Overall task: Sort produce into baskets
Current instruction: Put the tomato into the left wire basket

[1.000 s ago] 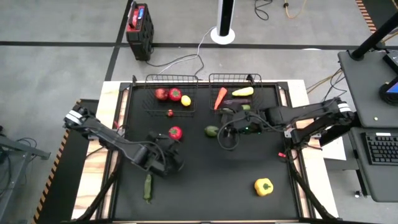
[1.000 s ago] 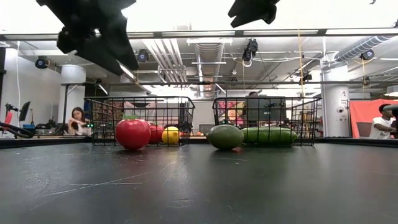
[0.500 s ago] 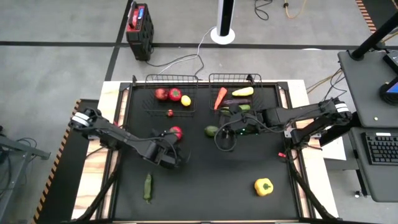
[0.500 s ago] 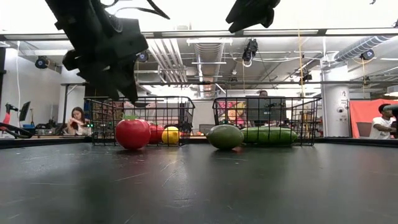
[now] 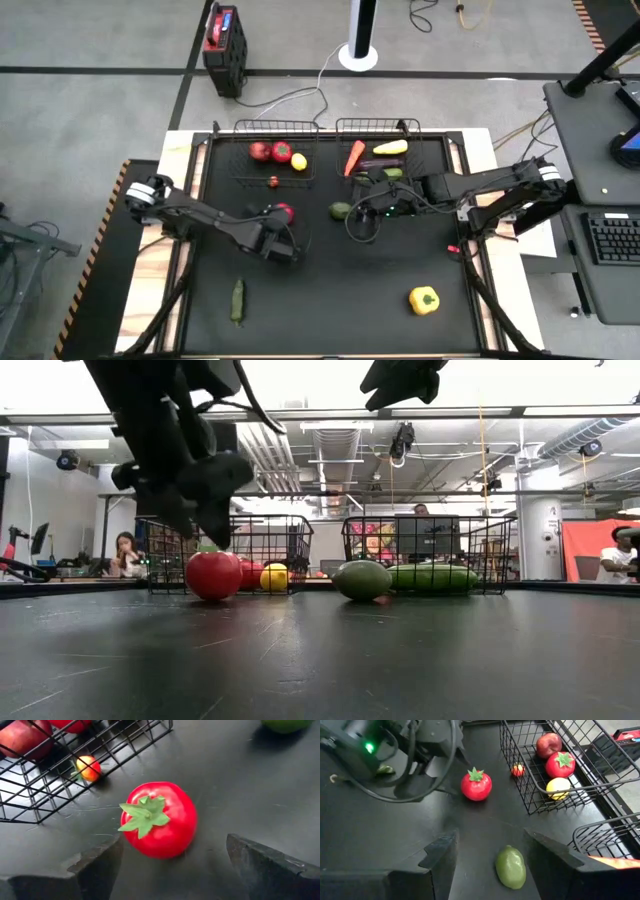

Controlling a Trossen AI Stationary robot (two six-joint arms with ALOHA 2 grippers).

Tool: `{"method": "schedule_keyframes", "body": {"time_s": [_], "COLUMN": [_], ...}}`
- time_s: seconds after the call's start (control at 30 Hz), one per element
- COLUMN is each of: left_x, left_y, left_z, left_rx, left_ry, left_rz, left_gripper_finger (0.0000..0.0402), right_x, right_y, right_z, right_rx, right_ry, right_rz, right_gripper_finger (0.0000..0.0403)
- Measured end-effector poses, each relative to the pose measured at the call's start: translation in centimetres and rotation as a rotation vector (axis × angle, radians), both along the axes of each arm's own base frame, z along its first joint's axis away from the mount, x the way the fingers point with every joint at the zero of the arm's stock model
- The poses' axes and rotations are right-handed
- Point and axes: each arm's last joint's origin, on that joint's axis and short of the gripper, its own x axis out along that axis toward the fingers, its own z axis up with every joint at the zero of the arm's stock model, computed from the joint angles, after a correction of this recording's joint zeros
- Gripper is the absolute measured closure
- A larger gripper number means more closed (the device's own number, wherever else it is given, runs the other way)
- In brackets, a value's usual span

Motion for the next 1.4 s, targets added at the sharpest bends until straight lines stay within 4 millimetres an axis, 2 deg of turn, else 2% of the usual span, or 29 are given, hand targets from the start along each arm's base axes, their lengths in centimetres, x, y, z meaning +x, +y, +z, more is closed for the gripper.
{"method": "schedule_keyframes", "body": {"time_s": [0.4,1.13,1.4], "left_x": [0.7,1.7,1.8], "left_y": [1.4,2.4,2.4], "left_z": [-1.7,-4.9,-5.1], "left_rx": [0.014,0.028,0.036], "left_ry": [0.058,0.151,0.156], "left_rz": [0.053,0.074,0.065], "left_gripper_finger": [0.0065,0.0065,0.0102], "right_x": [0.0,0.0,-0.1], "right_y": [0.0,0.0,0.0], "right_z": [0.0,-0.1,-0.4], "right_rx": [0.001,0.007,0.006], "right_ry": [-0.001,0.001,0.013], "right_rz": [-0.001,-0.006,-0.006], "right_gripper_finger": [0.0190,0.0190,0.0190]}}
